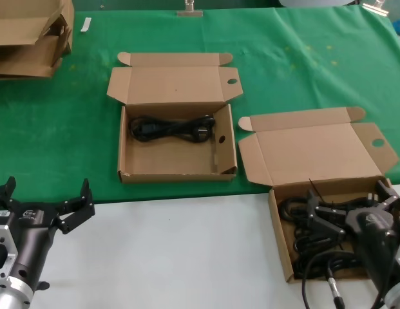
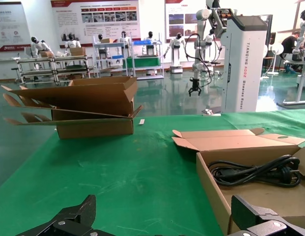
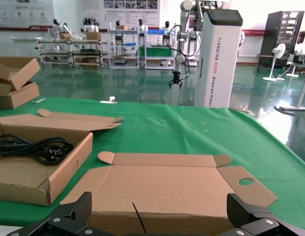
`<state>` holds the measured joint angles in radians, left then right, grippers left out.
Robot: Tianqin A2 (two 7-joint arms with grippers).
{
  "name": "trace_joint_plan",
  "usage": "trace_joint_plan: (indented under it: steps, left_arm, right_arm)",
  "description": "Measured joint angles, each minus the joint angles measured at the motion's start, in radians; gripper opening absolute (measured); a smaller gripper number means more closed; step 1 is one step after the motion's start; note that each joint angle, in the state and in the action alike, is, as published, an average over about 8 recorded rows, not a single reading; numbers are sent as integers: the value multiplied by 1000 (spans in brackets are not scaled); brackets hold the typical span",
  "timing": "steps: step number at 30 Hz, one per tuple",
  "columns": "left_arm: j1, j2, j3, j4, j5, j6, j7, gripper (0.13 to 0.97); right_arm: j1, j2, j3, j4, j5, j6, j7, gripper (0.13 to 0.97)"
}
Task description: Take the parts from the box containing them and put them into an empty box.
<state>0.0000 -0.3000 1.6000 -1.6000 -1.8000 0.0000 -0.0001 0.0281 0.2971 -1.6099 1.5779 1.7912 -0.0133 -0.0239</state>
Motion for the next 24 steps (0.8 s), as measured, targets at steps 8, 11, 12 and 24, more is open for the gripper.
trace_joint_plan:
  steps: [8, 11, 12, 24]
  left_arm:
    - [0, 0, 0, 0, 0, 0, 0, 966]
    - [0, 0, 0, 0, 0, 0, 0, 966]
    - [0, 0, 0, 0, 0, 0, 0, 966]
    - [0, 0, 0, 0, 0, 0, 0, 966]
  right_arm:
    - [-1, 0, 0, 1, 0, 0, 1, 966]
    - [-1, 0, 0, 1, 0, 0, 1, 966]
    - [-1, 0, 0, 1, 0, 0, 1, 966]
    - [-1, 0, 0, 1, 0, 0, 1, 966]
